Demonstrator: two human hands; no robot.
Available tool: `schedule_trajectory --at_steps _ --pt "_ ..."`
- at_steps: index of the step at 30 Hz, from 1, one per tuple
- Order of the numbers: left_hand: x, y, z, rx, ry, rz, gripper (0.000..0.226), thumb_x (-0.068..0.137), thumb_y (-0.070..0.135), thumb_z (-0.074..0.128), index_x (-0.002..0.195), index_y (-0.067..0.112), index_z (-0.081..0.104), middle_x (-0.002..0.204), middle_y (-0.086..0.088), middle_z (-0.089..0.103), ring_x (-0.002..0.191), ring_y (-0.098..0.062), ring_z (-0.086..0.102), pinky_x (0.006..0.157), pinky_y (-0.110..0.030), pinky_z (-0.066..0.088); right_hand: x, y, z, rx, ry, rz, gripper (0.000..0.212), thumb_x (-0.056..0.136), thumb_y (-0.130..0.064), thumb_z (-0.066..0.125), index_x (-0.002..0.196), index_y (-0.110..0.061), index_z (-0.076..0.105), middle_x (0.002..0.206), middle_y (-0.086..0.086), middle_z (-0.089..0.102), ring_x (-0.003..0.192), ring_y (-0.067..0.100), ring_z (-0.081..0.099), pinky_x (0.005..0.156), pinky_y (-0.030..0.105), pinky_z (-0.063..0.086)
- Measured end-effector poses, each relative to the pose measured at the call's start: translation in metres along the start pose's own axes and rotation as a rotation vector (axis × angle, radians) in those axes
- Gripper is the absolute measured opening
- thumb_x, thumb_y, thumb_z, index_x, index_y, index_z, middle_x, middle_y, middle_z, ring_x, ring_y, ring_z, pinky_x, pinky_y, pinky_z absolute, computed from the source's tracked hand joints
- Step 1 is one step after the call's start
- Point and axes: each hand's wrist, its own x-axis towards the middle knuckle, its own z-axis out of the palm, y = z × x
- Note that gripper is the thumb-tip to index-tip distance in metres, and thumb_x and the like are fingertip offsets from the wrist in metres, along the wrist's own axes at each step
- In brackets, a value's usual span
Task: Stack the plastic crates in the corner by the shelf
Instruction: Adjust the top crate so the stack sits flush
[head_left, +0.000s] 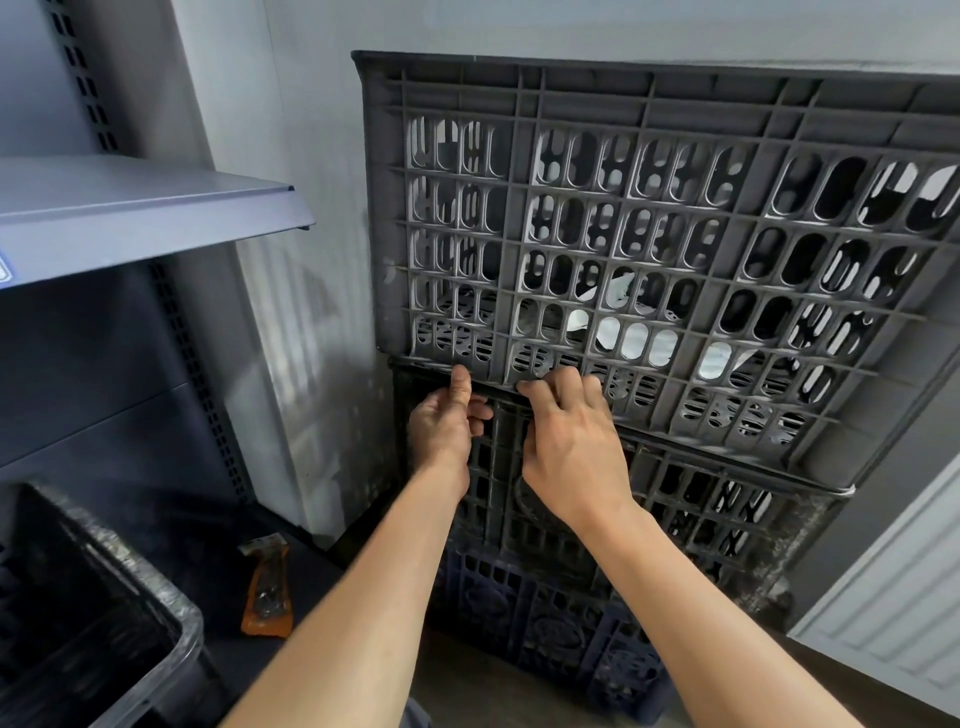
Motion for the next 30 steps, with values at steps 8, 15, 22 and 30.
schedule_trajectory --at_steps 8,15,22,30 --pt "-0.003 0.010 -0.004 0.108 -0.059 -0.102 0.040 0.094 0.050 0.057 0.095 0.010 0.065 0.063 -0.002 0.069 0.050 -0.011 0.057 0.054 -0.026 0.048 -0.005 -0.001 -0.001 -0.013 -0.017 -0.002 0.052 0.073 -0.009 0.064 0.124 -0.010 0.056 0.109 0.007 0.044 0.099 0.025 0.037 0.092 0.037 0.043" --pt "-0.010 0.011 -0.003 0.240 -0.125 -0.077 0.041 0.094 0.048 0.058 0.099 0.008 0.065 0.067 -0.004 0.071 0.054 -0.013 0.060 0.054 -0.026 0.051 -0.010 0.001 -0.003 -0.007 -0.051 -0.026 0.059 0.075 -0.015 0.065 0.132 -0.010 0.051 0.115 0.006 0.044 0.105 0.025 0.038 0.098 0.035 0.041" --pt "-0.014 0.017 -0.004 0.265 -0.085 -0.022 0.030 0.094 0.039 0.063 0.085 0.010 0.066 0.065 -0.001 0.070 0.052 -0.012 0.058 0.055 -0.026 0.050 -0.010 0.000 -0.005 -0.035 -0.099 -0.054 0.064 0.077 -0.027 0.062 0.137 -0.011 0.044 0.122 0.006 0.041 0.109 0.026 0.036 0.101 0.035 0.039" --pt "-0.030 0.014 -0.015 0.357 -0.115 -0.055 0.031 0.094 0.043 0.061 0.095 0.012 0.067 0.070 -0.003 0.071 0.057 -0.013 0.060 0.061 -0.028 0.052 -0.031 -0.003 -0.009 -0.058 -0.122 -0.115 0.072 0.082 -0.025 0.059 0.147 -0.006 0.034 0.143 0.012 0.038 0.131 0.029 0.036 0.110 0.040 0.037"
